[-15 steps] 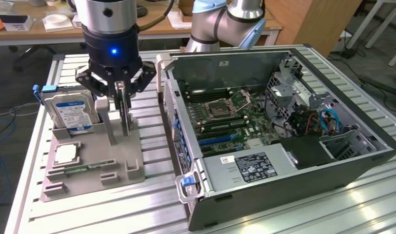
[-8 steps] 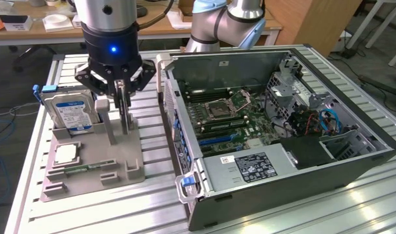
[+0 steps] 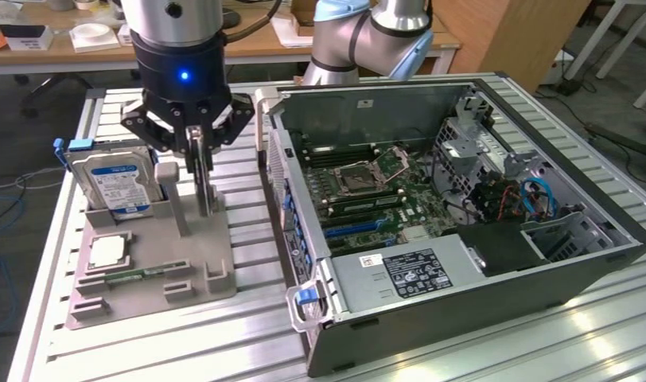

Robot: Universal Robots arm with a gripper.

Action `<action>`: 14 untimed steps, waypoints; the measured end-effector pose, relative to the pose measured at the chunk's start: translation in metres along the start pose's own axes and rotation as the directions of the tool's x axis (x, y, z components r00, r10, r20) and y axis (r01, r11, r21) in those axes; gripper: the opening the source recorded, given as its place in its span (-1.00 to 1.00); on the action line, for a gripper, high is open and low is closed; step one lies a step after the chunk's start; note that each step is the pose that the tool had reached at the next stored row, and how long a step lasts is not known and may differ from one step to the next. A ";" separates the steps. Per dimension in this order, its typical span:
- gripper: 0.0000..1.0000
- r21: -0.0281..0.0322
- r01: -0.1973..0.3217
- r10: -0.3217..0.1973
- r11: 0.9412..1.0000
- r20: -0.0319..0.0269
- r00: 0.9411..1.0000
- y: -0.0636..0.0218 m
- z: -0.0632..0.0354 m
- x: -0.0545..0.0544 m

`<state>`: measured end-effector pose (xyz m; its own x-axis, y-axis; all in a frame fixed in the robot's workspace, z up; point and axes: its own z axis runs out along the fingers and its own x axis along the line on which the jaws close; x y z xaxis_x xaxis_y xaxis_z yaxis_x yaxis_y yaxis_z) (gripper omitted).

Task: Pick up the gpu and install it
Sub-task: 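Pick up the gpu and move the gpu toward the slot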

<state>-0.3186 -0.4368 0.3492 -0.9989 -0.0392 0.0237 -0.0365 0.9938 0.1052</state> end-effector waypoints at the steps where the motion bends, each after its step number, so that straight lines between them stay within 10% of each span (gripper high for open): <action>1: -0.47 -0.001 0.000 0.000 1.000 0.000 1.000 0.0001 -0.0006 0.000; 14: -0.47 -0.009 0.000 0.000 1.000 0.000 1.000 0.0007 -0.0085 0.000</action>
<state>-0.3186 -0.4370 0.3578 -0.9990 -0.0394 0.0233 -0.0365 0.9928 0.1143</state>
